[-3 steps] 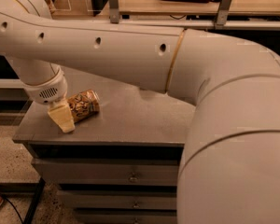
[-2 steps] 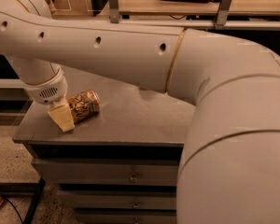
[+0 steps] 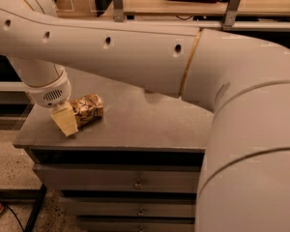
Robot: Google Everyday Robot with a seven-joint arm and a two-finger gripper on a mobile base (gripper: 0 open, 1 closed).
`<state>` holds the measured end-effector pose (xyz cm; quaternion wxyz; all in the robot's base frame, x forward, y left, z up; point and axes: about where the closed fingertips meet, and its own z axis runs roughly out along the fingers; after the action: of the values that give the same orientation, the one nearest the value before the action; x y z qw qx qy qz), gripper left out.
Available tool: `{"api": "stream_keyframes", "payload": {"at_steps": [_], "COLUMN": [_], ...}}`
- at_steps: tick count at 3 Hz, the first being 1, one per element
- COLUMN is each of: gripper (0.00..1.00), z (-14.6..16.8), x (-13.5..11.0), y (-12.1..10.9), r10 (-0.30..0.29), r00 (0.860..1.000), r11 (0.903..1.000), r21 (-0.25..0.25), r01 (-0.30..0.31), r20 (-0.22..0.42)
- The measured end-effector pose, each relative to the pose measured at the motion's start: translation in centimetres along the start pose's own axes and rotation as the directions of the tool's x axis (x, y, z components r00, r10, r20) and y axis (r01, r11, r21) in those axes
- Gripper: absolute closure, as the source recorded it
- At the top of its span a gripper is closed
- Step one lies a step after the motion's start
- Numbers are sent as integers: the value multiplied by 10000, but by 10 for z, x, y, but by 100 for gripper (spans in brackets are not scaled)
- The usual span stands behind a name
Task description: Place orange can upright
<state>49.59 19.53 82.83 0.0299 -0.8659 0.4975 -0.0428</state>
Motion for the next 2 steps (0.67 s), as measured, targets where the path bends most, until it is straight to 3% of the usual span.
{"api": "stream_keyframes", "payload": {"at_steps": [2], "gripper": [100], "z": [1], "x": [1], "y": [-4], "r10": [64], "r00": [9998], "r11": [10000], "r21": [44], "r01": [-65], "r20": [189]}}
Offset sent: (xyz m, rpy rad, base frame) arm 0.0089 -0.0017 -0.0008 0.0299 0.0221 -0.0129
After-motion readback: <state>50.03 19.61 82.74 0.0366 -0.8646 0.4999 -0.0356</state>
